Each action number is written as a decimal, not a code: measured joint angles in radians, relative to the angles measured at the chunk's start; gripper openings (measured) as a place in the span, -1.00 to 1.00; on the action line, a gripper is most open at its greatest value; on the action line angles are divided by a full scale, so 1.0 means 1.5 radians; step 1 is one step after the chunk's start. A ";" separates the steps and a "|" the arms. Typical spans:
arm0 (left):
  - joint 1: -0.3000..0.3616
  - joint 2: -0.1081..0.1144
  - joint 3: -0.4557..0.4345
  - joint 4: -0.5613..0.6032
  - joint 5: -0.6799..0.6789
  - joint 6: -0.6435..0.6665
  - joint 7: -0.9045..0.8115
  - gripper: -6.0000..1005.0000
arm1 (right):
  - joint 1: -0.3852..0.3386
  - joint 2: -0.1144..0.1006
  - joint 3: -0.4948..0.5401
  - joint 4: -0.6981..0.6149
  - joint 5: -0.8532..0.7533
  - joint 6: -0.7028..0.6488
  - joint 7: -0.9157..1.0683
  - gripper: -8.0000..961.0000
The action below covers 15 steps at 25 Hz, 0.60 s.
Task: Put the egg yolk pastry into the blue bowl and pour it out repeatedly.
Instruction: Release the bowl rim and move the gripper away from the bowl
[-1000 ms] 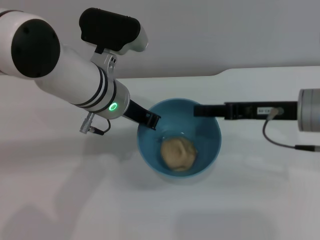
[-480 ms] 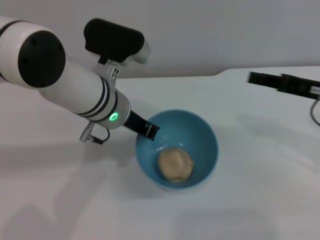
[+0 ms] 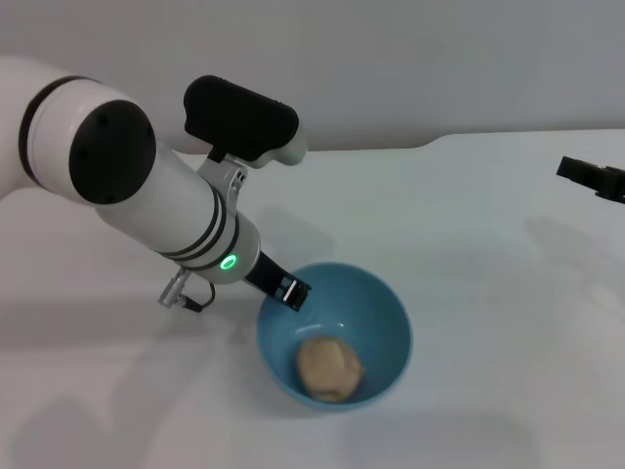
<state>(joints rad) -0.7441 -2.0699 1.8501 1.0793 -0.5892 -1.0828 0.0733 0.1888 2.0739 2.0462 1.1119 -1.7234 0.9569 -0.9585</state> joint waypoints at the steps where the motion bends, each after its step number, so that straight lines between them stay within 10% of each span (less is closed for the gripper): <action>1: 0.000 0.000 0.003 -0.002 -0.001 0.000 0.000 -0.75 | 0.000 0.000 0.000 0.000 0.000 -0.002 -0.002 -0.62; 15: 0.000 0.000 0.021 0.005 -0.010 0.038 -0.008 -0.30 | 0.000 0.000 -0.004 -0.004 0.000 -0.005 -0.004 -0.62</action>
<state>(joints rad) -0.7443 -2.0704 1.8810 1.0873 -0.6049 -1.0260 0.0613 0.1892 2.0739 2.0397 1.1065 -1.7241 0.9501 -0.9640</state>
